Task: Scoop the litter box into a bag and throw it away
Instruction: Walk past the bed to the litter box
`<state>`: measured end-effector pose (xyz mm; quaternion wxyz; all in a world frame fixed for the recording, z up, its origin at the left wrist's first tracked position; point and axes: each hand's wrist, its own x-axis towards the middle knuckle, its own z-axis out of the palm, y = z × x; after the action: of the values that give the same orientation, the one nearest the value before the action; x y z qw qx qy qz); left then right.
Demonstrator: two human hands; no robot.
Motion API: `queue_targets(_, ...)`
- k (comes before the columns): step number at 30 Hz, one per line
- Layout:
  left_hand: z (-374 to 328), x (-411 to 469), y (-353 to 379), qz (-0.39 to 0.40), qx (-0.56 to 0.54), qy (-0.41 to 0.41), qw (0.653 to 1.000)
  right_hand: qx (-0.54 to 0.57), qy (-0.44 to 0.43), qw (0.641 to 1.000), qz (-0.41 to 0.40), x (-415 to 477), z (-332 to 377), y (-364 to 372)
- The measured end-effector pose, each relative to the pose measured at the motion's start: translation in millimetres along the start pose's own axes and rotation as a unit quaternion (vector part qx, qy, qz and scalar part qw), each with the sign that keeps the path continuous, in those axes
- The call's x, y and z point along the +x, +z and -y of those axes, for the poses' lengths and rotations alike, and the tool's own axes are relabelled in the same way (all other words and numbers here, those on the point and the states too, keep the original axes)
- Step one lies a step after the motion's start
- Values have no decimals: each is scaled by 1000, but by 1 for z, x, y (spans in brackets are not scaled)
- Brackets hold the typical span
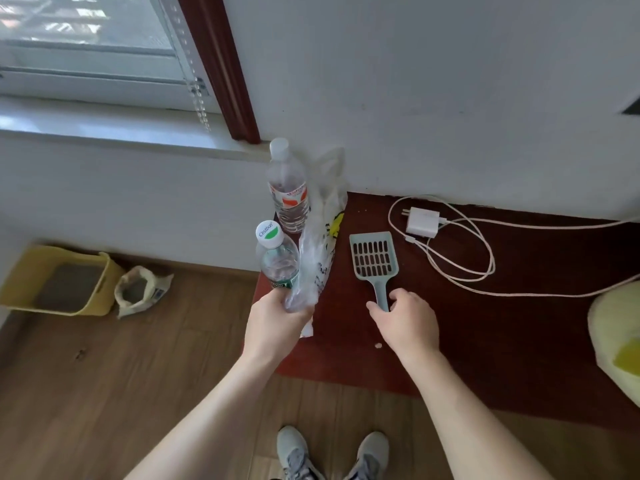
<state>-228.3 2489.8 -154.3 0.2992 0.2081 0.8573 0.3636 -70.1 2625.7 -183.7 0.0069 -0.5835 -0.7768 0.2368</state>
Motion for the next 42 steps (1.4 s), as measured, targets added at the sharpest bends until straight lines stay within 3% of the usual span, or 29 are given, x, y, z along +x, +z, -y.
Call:
queue_targets(16,3,5,16,-26,51,8,998,-10,10,1000,21,6,3,2)
queue_targets(29,-33,-41,5,-70,-28,99,992,23,-50,998,-40,-20,-12,-56)
queue_targets(42,-109,-142,-42,-84,-139,194,967,105,-120,983,-94,-85,-9,-150)
